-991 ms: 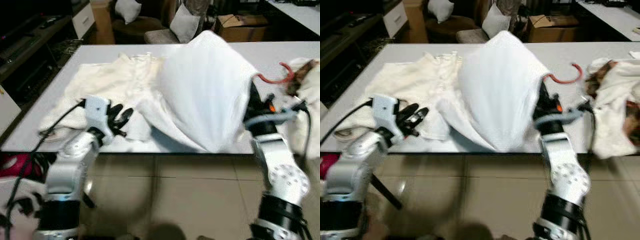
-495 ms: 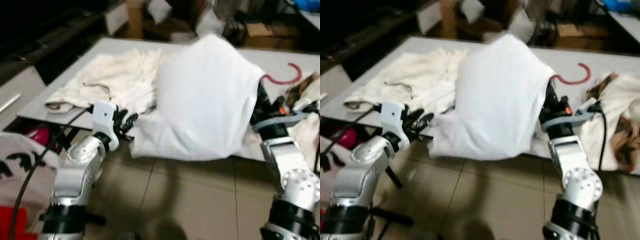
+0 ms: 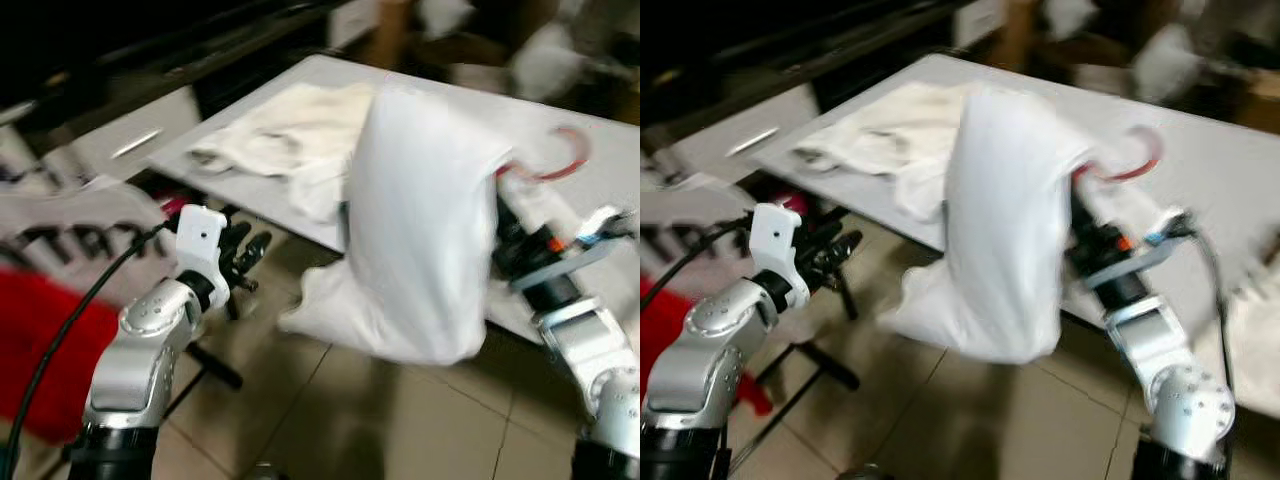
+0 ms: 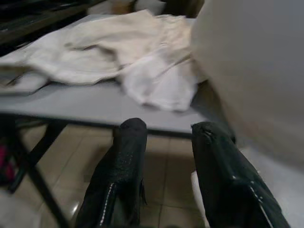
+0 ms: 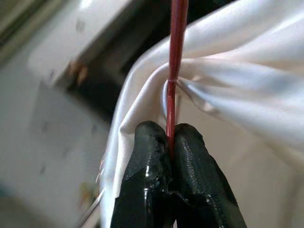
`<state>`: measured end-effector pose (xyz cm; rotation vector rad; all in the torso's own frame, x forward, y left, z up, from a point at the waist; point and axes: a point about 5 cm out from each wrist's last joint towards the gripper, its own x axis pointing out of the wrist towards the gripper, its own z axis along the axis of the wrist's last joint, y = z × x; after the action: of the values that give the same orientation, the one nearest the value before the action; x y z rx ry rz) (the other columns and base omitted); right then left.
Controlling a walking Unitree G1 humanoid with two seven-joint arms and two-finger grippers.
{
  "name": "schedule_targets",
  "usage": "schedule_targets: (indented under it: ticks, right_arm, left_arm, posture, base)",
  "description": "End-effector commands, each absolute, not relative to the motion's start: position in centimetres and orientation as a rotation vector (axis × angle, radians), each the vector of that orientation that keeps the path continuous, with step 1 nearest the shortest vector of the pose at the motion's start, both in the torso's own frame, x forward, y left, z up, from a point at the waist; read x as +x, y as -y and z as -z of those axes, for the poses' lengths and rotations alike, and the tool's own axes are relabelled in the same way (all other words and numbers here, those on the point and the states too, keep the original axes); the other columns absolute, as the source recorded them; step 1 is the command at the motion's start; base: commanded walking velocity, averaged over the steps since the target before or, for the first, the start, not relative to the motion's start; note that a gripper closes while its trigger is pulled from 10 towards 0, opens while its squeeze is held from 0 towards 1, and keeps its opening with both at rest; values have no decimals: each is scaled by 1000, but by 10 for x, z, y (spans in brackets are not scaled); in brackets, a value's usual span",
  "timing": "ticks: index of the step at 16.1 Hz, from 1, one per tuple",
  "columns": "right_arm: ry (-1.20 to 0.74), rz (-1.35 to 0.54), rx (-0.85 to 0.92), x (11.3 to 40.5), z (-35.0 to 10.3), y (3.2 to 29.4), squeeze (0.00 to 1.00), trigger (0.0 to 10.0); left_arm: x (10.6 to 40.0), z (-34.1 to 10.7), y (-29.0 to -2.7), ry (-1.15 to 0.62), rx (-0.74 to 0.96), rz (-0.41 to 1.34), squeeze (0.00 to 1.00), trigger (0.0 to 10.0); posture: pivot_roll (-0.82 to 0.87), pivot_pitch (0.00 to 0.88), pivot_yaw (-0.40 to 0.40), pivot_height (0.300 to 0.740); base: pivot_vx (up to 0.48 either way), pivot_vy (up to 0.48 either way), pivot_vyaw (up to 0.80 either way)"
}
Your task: Hang hanger
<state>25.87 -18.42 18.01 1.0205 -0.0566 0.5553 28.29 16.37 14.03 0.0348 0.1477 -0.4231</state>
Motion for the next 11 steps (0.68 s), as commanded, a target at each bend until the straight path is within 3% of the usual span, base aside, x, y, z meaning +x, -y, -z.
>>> schedule_targets:
  ticks: [1, 11]
  right_arm:
    - [53, -589, 981, 253, -184, 182, 0, 10000]
    - [-28, -569, 959, 232, -165, 176, 0, 10000]
  left_arm:
    - [281, -142, -156, -149, 27, 444, 0, 10000]
    - [273, -137, -151, -194, 41, 534, 0, 10000]
  posture:
    - [-109, 0, 20, 740]
    - [-117, 0, 38, 740]
  base:
    - [0, 0, 750]
    - [0, 0, 751]
